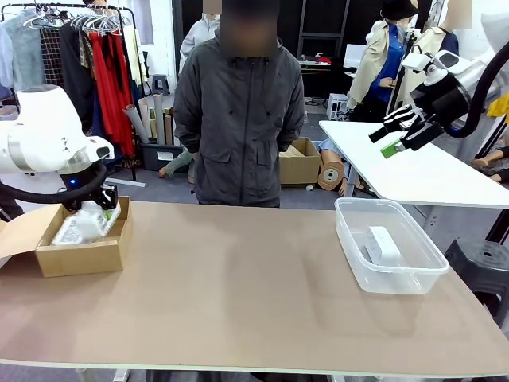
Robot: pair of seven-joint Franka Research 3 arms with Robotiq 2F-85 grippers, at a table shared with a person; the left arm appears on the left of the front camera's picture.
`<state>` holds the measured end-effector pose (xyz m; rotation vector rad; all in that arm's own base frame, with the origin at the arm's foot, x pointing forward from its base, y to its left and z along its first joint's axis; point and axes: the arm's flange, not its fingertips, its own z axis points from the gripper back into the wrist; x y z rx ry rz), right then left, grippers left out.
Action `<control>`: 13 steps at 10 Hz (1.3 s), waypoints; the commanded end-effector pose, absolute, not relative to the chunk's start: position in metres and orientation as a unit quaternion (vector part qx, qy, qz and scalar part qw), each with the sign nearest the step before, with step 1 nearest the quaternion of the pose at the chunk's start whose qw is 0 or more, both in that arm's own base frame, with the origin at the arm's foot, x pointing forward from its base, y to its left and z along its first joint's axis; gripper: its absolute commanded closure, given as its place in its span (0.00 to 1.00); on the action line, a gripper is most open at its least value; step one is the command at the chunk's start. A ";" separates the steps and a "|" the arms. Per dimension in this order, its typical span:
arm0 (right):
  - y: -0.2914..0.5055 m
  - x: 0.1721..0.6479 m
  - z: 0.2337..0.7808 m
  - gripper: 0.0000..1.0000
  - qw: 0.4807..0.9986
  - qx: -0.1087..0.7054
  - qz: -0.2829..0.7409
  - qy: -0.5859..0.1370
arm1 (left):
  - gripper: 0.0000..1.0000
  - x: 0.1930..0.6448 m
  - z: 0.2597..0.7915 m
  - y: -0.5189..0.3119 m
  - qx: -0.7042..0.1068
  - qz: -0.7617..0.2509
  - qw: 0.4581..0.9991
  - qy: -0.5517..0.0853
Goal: Separate and place wrapped and unwrapped clocks.
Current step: If the picked Digital clock is wrapped, place it in the Package Box ; if not, place it in the Organizing box.
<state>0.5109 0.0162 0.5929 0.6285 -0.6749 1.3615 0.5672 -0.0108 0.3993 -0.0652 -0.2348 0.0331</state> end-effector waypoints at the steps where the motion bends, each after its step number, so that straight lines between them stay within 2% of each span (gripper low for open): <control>1: 0.015 0.510 0.594 0.00 0.674 0.274 0.616 -0.301 | 1.00 0.577 0.392 -0.004 -0.043 0.011 0.992 -0.122; 4: 0.015 0.510 0.594 0.00 0.674 0.274 0.616 -0.301 | 1.00 0.581 0.378 -0.006 -0.042 0.022 0.992 -0.119; 5: 0.015 0.510 0.594 0.00 0.674 0.274 0.616 -0.301 | 0.96 0.581 0.373 -0.007 -0.038 0.023 0.992 -0.117; 10: 0.015 0.510 0.594 0.00 0.674 0.274 0.616 -0.301 | 0.01 0.581 0.363 -0.009 -0.035 0.028 0.993 -0.109; 13: 0.015 0.510 0.594 0.00 0.674 0.274 0.616 -0.301 | 0.00 0.580 0.364 -0.010 -0.031 0.031 0.993 -0.109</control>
